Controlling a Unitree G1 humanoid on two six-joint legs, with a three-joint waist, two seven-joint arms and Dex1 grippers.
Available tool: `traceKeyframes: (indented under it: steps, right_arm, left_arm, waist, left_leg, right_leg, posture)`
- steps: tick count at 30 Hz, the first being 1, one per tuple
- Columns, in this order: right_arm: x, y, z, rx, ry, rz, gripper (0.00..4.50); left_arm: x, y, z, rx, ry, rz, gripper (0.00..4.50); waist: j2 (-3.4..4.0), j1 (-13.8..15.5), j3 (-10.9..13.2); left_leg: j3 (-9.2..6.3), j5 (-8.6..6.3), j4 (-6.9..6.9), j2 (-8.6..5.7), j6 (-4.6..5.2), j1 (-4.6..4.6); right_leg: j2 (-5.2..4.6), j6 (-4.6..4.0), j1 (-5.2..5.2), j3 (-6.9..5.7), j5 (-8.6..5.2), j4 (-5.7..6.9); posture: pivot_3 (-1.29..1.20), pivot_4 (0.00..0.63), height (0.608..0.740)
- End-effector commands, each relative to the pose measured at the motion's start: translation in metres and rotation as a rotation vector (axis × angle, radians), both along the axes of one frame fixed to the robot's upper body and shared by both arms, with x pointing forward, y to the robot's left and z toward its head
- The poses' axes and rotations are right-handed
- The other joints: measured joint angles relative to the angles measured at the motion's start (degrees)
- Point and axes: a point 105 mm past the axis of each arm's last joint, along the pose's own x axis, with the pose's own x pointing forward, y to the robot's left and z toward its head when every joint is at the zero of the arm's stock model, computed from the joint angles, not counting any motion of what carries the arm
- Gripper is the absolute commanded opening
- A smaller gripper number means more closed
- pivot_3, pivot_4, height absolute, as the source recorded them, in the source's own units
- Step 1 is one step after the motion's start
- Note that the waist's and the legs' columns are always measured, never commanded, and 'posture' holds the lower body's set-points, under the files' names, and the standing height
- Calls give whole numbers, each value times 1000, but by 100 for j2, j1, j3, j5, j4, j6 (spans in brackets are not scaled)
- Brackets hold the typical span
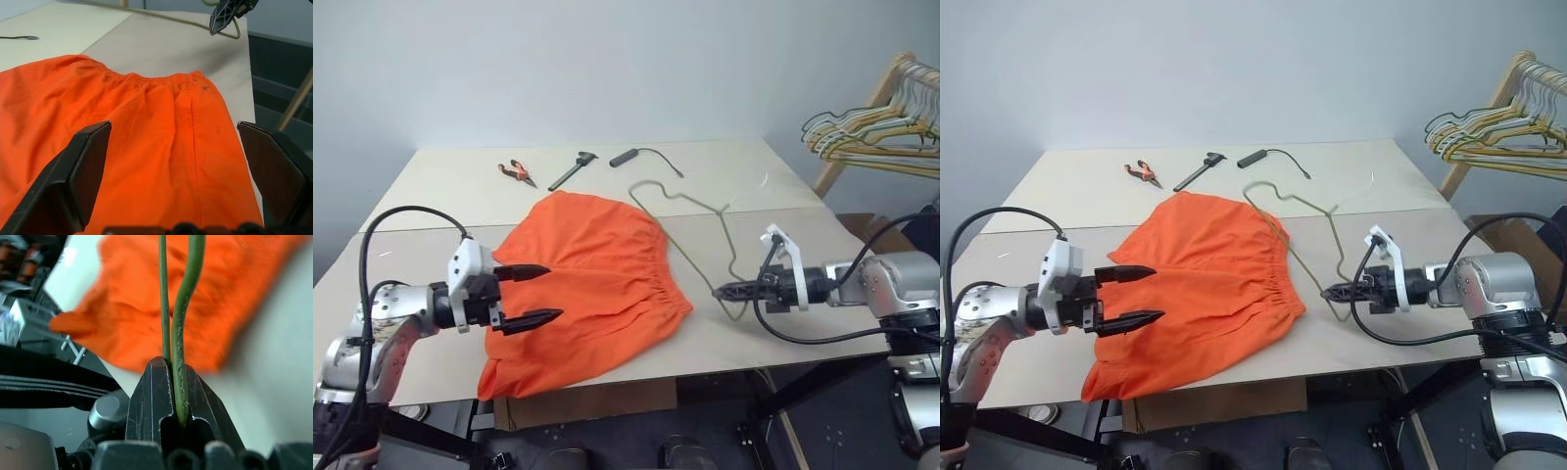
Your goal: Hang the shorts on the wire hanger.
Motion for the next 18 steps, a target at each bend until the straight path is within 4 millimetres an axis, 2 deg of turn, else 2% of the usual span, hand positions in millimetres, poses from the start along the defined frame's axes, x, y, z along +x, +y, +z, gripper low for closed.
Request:
traceKeyframes:
  steps: [1, 6, 8, 18]
  right_arm:
    - [-6, -21, -9, 7, 143, -87, 0]
    - [-15, -52, -34, -40, 298, -204, 0]
    - [-17, -57, -38, -60, 311, -204, 0]
    - [-11, -42, -30, 7, 298, -92, 0]
  left_arm:
    - [-1, -13, 9, 19, -59, -48, 4493]
    - [-2, -18, 8, 20, -61, -73, 4493]
    - [-2, -18, 8, 15, -58, -75, 4493]
    - [-3, -17, 0, 40, -46, -65, 4493]
  waist:
    - [0, -14, 0]
    - [0, -17, 0]
    - [1, -18, 0]
    - [2, -43, -1]
  left_leg:
    - [1, 0, 0, 0, 0, 2]
    - [3, 0, 1, -1, 0, 8]
    - [3, 0, 1, 0, 1, 6]
    - [3, -1, 1, 4, 1, 18]
  right_leg:
    - [0, 0, 0, 2, 0, 2]
    - [1, 1, 5, 6, 0, -1]
    - [3, 1, 4, 6, 0, -4]
    - [11, 2, 9, 14, 1, 1]
  posture:
    - [24, 0, 740]
    - [6, 0, 740]
    - [3, 0, 740]
    - [28, 0, 740]
